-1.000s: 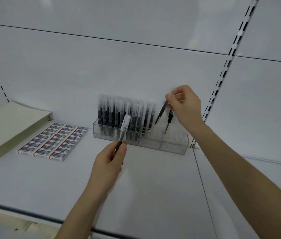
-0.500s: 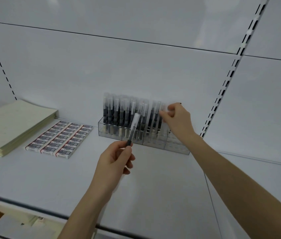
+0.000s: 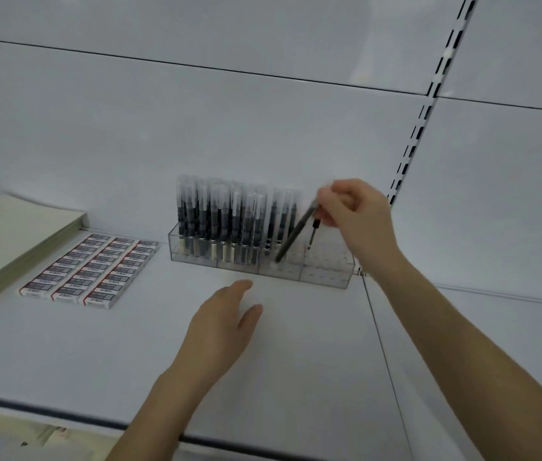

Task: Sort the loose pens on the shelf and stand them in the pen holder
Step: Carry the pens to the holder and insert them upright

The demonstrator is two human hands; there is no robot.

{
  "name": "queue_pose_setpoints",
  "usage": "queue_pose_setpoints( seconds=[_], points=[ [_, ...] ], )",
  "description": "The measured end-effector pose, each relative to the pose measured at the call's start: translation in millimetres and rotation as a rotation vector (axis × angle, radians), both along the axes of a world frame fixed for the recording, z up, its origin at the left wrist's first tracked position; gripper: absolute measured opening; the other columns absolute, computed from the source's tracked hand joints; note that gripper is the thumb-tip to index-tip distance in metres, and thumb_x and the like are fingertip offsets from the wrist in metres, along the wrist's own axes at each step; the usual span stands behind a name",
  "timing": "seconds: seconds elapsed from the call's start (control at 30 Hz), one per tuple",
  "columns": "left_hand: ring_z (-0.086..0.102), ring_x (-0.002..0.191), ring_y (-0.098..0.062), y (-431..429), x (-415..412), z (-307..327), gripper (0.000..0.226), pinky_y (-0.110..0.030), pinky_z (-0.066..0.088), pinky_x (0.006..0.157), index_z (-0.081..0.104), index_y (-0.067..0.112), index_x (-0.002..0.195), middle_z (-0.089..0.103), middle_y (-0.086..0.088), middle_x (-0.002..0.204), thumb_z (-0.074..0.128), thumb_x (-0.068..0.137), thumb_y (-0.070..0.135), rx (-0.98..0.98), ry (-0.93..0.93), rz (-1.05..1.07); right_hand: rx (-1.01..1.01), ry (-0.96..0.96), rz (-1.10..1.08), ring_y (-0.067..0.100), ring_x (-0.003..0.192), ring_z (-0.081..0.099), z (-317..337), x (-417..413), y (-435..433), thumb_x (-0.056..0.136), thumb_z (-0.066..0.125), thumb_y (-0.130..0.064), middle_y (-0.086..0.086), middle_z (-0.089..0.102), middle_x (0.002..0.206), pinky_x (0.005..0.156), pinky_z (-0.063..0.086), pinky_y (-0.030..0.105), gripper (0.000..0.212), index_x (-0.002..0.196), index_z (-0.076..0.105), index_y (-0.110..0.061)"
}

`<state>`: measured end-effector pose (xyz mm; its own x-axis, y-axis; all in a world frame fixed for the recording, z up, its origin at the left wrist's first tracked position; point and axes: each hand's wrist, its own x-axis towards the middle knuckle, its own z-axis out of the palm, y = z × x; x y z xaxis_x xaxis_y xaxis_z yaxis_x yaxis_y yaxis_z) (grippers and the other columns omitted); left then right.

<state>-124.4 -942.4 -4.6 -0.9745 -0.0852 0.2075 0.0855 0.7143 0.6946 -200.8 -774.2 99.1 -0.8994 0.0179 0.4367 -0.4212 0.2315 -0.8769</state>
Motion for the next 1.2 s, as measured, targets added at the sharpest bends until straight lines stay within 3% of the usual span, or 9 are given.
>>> queue_pose_setpoints(
  seconds=[0.07, 0.13, 0.27, 0.33, 0.47, 0.57, 0.83, 1.03, 1.2],
  points=[
    [0.043, 0.129, -0.028, -8.6, -1.4, -19.2, 0.047, -0.036, 0.034, 0.103, 0.051, 0.013, 0.128, 0.049, -0.008, 0.136, 0.046, 0.091, 0.040, -0.300, 0.000, -0.019, 0.067, 0.072, -0.109, 0.024, 0.078, 0.068, 7.3, -14.2, 7.0, 0.089, 0.057, -0.016, 0.006, 0.068, 0.078, 0.075, 0.054, 0.036, 0.006, 0.095, 0.057, -0.012],
    [0.034, 0.135, -0.030, -13.0, -2.4, -27.7, 0.048, -0.047, 0.030, 0.104, 0.051, 0.015, 0.126, 0.043, -0.010, 0.142, 0.037, 0.091, 0.046, -0.431, -0.068, -0.031, 0.135, 0.113, -0.148, 0.029, 0.084, 0.066, 9.4, -24.5, 6.4, 0.090, 0.055, -0.018, 0.011, 0.068, 0.082, 0.077, 0.052, 0.034, 0.004, 0.094, 0.055, -0.015],
    [0.056, 0.115, -0.039, -14.0, -1.1, -27.5, 0.051, -0.058, 0.044, 0.085, 0.066, 0.013, 0.101, 0.063, -0.016, 0.118, 0.032, 0.082, 0.047, -0.452, -0.047, -0.038, 0.275, 0.161, -0.162, 0.015, 0.074, 0.059, 2.1, -36.4, -3.4, 0.092, 0.052, -0.017, 0.004, 0.062, 0.081, 0.061, 0.040, 0.005, 0.015, 0.103, 0.058, -0.009],
    [0.060, 0.108, -0.040, -14.6, -0.3, -29.8, 0.052, -0.059, 0.047, 0.079, 0.068, 0.012, 0.094, 0.067, -0.017, 0.110, 0.031, 0.079, 0.047, -0.453, -0.033, -0.021, 0.320, 0.170, -0.170, 0.013, 0.074, 0.055, 0.0, -39.2, -7.2, 0.093, 0.050, -0.018, 0.002, 0.060, 0.082, 0.061, 0.039, 0.007, 0.021, 0.108, 0.058, -0.005],
    [0.051, 0.121, -0.038, -14.5, 0.2, -30.4, 0.064, -0.058, 0.040, 0.092, 0.066, 0.012, 0.103, 0.061, -0.016, 0.123, 0.022, 0.078, 0.052, -0.428, -0.020, -0.013, 0.375, 0.168, -0.173, 0.022, 0.077, 0.058, 1.2, -40.6, -8.7, 0.094, 0.048, -0.017, 0.011, 0.064, 0.087, 0.075, 0.048, 0.032, 0.022, 0.107, 0.057, -0.002],
    [0.050, 0.122, -0.037, -13.7, 0.1, -29.7, 0.066, -0.056, 0.039, 0.093, 0.064, 0.013, 0.105, 0.060, -0.013, 0.125, 0.019, 0.078, 0.053, -0.434, -0.047, -0.023, 0.407, 0.157, -0.189, 0.029, 0.084, 0.063, 2.9, -41.7, -7.0, 0.094, 0.047, -0.017, 0.014, 0.066, 0.090, 0.080, 0.051, 0.040, 0.021, 0.104, 0.057, -0.001],
    [0.067, 0.095, -0.038, -13.1, -0.2, -26.1, 0.042, -0.055, 0.052, 0.068, 0.068, 0.014, 0.082, 0.071, -0.012, 0.098, 0.037, 0.078, 0.042, -0.432, -0.078, 0.000, 0.442, 0.140, -0.209, 0.031, 0.083, 0.064, 5.5, -48.3, -7.7, 0.093, 0.047, -0.016, 0.018, 0.067, 0.090, 0.081, 0.052, 0.043, 0.021, 0.098, 0.059, 0.001],
    [0.066, 0.097, -0.039, -14.7, -1.7, -28.9, 0.043, -0.057, 0.051, 0.071, 0.069, 0.014, 0.085, 0.071, -0.014, 0.100, 0.037, 0.078, 0.042, -0.449, -0.052, -0.014, 0.413, 0.087, -0.190, 0.034, 0.084, 0.064, -2.5, -48.4, -6.5, 0.093, 0.047, -0.015, 0.019, 0.066, 0.090, 0.081, 0.052, 0.048, 0.018, 0.098, 0.057, 0.000],
    [0.052, 0.120, -0.038, -15.2, -0.7, -30.6, 0.063, -0.058, 0.041, 0.092, 0.067, 0.012, 0.102, 0.062, -0.015, 0.122, 0.024, 0.078, 0.051, -0.419, -0.026, -0.028, 0.507, 0.025, -0.173, 0.035, 0.083, 0.065, -19.4, -51.3, -10.7, 0.093, 0.049, -0.015, 0.021, 0.067, 0.089, 0.079, 0.052, 0.045, 0.019, 0.093, 0.057, 0.002]
  ],
)
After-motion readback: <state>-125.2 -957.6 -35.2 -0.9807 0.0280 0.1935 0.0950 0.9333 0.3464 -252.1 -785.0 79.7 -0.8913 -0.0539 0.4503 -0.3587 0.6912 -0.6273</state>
